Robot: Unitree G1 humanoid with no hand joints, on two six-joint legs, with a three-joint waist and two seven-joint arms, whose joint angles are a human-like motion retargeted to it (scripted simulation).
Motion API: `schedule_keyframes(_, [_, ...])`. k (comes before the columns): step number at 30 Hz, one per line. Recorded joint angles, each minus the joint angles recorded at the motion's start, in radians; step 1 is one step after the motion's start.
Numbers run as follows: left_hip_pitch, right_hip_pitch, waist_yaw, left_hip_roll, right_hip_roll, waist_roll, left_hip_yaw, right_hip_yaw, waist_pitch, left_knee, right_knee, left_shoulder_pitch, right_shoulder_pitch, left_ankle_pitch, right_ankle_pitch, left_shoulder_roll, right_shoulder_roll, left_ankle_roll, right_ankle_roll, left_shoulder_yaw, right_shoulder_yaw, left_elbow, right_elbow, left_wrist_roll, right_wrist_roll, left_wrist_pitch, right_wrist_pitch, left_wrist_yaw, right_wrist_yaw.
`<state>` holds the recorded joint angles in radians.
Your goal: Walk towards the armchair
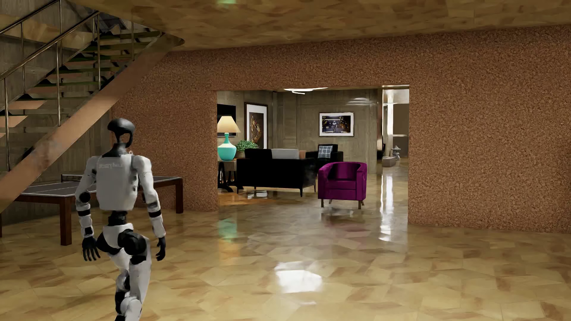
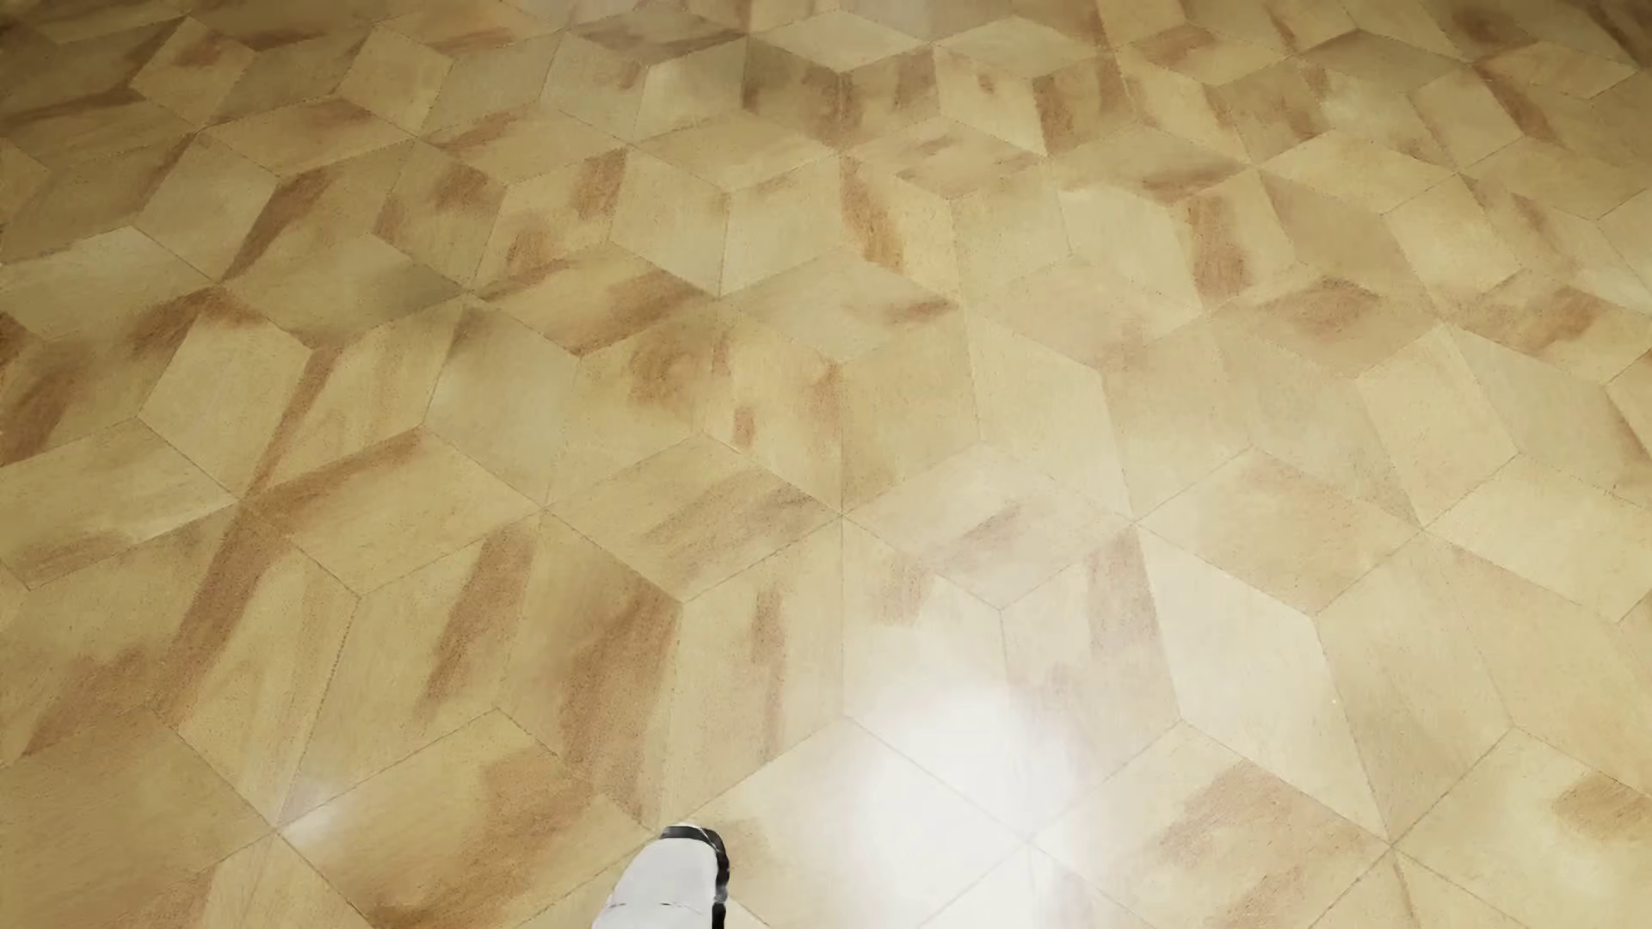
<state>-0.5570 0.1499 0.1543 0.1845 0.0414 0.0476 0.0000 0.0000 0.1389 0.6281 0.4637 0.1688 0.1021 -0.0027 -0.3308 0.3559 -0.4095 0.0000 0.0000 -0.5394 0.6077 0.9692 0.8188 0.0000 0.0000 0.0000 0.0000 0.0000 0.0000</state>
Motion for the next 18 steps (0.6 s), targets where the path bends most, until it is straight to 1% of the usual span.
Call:
schedule_keyframes(2, [-0.002,0.035,0.019,0.003,-0.016,-0.009,0.0,0.0,-0.005,-0.078,-0.003,0.011,-0.032,0.0,-0.007,0.002,0.012,0.0,0.0,-0.046,-0.007,0.081,-0.013,0.0,0.0,0.0,0.0,0.0,0.0])
schedule_keyframes(3, [-0.008,0.053,0.03,0.006,-0.029,-0.015,0.0,0.0,-0.01,-0.088,-0.009,0.018,-0.041,-0.01,0.006,0.003,0.018,0.0,0.0,-0.058,-0.008,0.113,-0.025,0.0,0.0,0.0,0.0,0.0,0.0])
schedule_keyframes(4, [-0.025,0.066,0.043,0.01,-0.04,-0.017,0.0,0.0,-0.017,-0.057,-0.009,0.024,-0.041,-0.009,0.035,0.003,0.021,0.0,0.0,-0.066,-0.012,0.136,-0.046,0.0,0.0,0.0,0.0,0.0,0.0])
schedule_keyframes(5, [-0.034,0.08,0.048,0.014,-0.053,-0.021,0.0,0.0,-0.025,-0.011,-0.011,0.036,-0.028,0.008,0.091,0.003,0.024,0.0,0.0,-0.068,-0.022,0.154,-0.071,0.0,0.0,0.0,0.0,0.0,0.0])
schedule_keyframes(6, [-0.047,0.092,0.033,0.005,-0.066,-0.033,0.0,0.0,-0.026,0.052,-0.002,0.041,-0.002,0.012,0.188,0.003,0.034,0.0,0.0,-0.071,-0.057,0.169,-0.094,0.0,0.0,0.0,0.0,0.0,0.0])
schedule_keyframes(7, [-0.043,0.071,0.017,-0.005,-0.078,-0.048,0.0,0.0,-0.032,0.1,0.048,0.039,0.034,0.006,0.333,0.006,0.047,0.0,0.0,-0.072,-0.096,0.174,-0.106,0.0,0.0,0.0,0.0,0.0,0.0])
schedule_keyframes(8, [-0.016,0.009,0.004,-0.008,-0.096,-0.061,0.0,0.0,-0.048,0.129,0.153,0.033,0.07,-0.022,0.492,0.012,0.055,0.0,0.0,-0.065,-0.116,0.172,-0.105,0.0,0.0,0.0,0.0,0.0,0.0])
schedule_keyframes(9, [0.028,-0.065,-0.024,-0.023,-0.107,-0.067,0.0,0.0,-0.054,0.137,0.295,0.03,0.088,-0.058,0.625,0.013,0.054,0.0,0.0,-0.025,-0.104,0.157,-0.09,0.0,0.0,0.0,0.0,0.0,0.0])
schedule_keyframes(10, [0.113,-0.126,-0.061,-0.069,-0.116,-0.082,0.0,0.0,-0.024,0.114,0.474,0.018,0.136,-0.083,0.72,0.035,0.039,0.0,0.0,-0.057,-0.106,0.098,-0.146,0.0,0.0,0.0,0.0,0.0,0.0])
schedule_keyframes(11, [0.179,-0.206,-0.089,-0.078,-0.104,-0.085,0.0,0.0,-0.015,0.102,0.641,-0.002,0.158,-0.106,0.738,0.048,0.034,0.0,0.0,-0.033,-0.097,0.063,-0.156,0.0,0.0,0.0,0.0,0.0,0.0])
schedule_keyframes(12, [0.231,-0.293,-0.127,-0.095,-0.092,-0.085,0.0,0.0,-0.012,0.073,0.776,-0.033,0.169,-0.123,0.696,0.063,0.03,0.0,0.0,-0.012,-0.083,0.03,-0.153,0.0,0.0,0.0,0.0,0.0,0.0])
schedule_keyframes(14, [0.354,-0.423,-0.211,-0.099,-0.052,-0.075,0.0,0.0,-0.005,0.023,0.839,-0.086,0.199,-0.138,0.625,0.082,0.024,0.0,0.0,0.063,-0.053,-0.044,-0.137,0.0,0.0,0.0,0.0,0.0,0.0])
schedule_keyframes(15, [0.402,-0.489,-0.244,-0.099,-0.036,-0.07,0.0,0.0,-0.006,0.004,0.797,-0.115,0.212,-0.15,0.608,0.089,0.02,0.0,0.0,0.095,-0.041,-0.084,-0.134,0.0,0.0,0.0,0.0,0.0,0.0])
schedule_keyframes(16, [0.462,-0.539,-0.268,-0.099,-0.025,-0.064,0.0,0.0,-0.001,-0.017,0.705,-0.144,0.224,-0.164,0.616,0.095,0.016,0.0,0.0,0.119,-0.026,-0.122,-0.133,0.0,0.0,0.0,0.0,0.0,0.0])
schedule_keyframes(18, [0.568,-0.595,-0.308,-0.095,-0.022,-0.059,0.0,0.0,0.005,-0.05,0.407,-0.21,0.236,-0.203,0.674,0.104,0.019,0.0,0.0,0.149,0.001,-0.178,-0.121,0.0,0.0,0.0,0.0,0.0,0.0])
